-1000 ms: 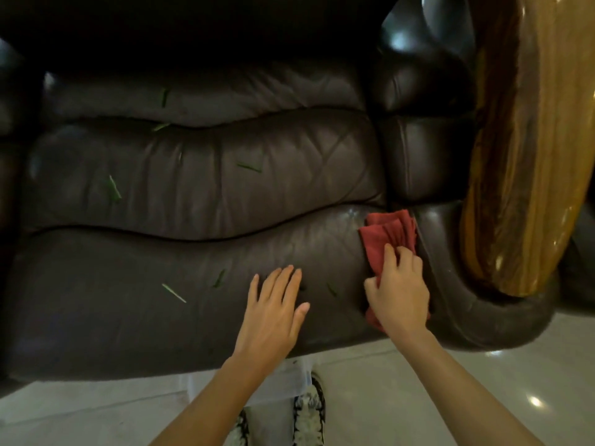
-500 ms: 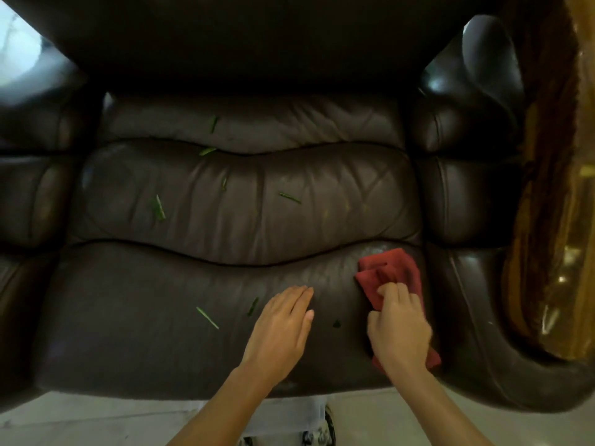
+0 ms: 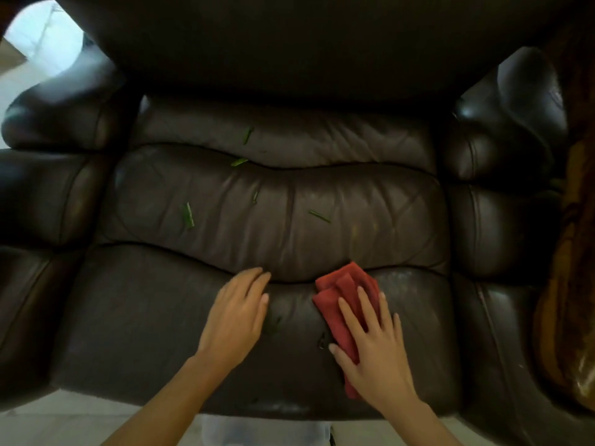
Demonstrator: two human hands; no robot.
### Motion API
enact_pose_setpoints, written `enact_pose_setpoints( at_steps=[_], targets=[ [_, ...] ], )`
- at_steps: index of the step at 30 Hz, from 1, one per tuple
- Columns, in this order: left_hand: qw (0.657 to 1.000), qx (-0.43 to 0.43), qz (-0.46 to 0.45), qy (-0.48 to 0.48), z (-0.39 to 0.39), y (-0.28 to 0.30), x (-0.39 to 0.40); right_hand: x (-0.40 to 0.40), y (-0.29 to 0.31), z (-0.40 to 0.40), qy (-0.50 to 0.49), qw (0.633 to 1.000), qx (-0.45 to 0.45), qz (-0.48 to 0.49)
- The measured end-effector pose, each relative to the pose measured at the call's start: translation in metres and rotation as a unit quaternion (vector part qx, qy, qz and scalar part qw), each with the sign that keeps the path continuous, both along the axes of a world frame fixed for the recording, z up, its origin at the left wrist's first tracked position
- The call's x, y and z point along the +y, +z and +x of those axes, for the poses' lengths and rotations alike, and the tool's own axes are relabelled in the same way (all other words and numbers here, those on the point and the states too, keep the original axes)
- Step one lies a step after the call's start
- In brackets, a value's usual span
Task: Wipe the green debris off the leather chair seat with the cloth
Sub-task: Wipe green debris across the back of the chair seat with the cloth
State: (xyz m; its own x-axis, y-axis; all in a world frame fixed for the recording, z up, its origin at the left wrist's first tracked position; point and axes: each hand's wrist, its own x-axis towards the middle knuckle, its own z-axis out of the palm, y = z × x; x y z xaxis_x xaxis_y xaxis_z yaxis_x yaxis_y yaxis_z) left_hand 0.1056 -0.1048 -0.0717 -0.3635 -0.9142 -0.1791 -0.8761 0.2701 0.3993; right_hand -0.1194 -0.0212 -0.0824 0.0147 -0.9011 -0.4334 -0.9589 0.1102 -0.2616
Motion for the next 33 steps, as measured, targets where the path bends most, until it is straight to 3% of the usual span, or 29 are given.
enact_pose_setpoints(
  at_steps=[4,7,10,14,16,24,29,33],
  targets=[
    [0.998,-0.040,-0.008,0.047,0.046,-0.019,-0.007,-0.003,-0.001,0.009,0.004,0.994,-0.057,-0.092],
    [0.994,-0.050,-0.013,0.092,0.070,-0.032,-0.005,-0.006,-0.003,0.024,0.065,0.982,-0.115,-0.135],
    [0.995,-0.053,-0.022,0.082,0.081,-0.039,-0.004,-0.019,-0.001,0.041,0.090,0.970,-0.185,-0.132],
    [0.995,-0.034,-0.029,0.093,0.084,-0.044,-0.020,-0.061,0.010,0.050,0.051,0.965,-0.236,-0.107],
    [0.992,-0.028,-0.035,0.117,0.085,-0.048,-0.029,-0.090,0.019,0.051,0.038,0.964,-0.230,-0.126],
    [0.995,-0.074,-0.025,0.060,0.091,-0.073,-0.034,-0.231,0.043,0.067,-0.046,0.942,-0.153,-0.296],
    [0.996,-0.062,-0.033,0.056,0.091,-0.083,-0.033,-0.308,0.030,0.075,-0.065,0.949,-0.068,-0.302],
    [0.996,-0.055,-0.034,0.060,0.091,-0.091,-0.030,-0.345,0.005,0.077,-0.010,0.973,0.018,-0.229]
  ],
)
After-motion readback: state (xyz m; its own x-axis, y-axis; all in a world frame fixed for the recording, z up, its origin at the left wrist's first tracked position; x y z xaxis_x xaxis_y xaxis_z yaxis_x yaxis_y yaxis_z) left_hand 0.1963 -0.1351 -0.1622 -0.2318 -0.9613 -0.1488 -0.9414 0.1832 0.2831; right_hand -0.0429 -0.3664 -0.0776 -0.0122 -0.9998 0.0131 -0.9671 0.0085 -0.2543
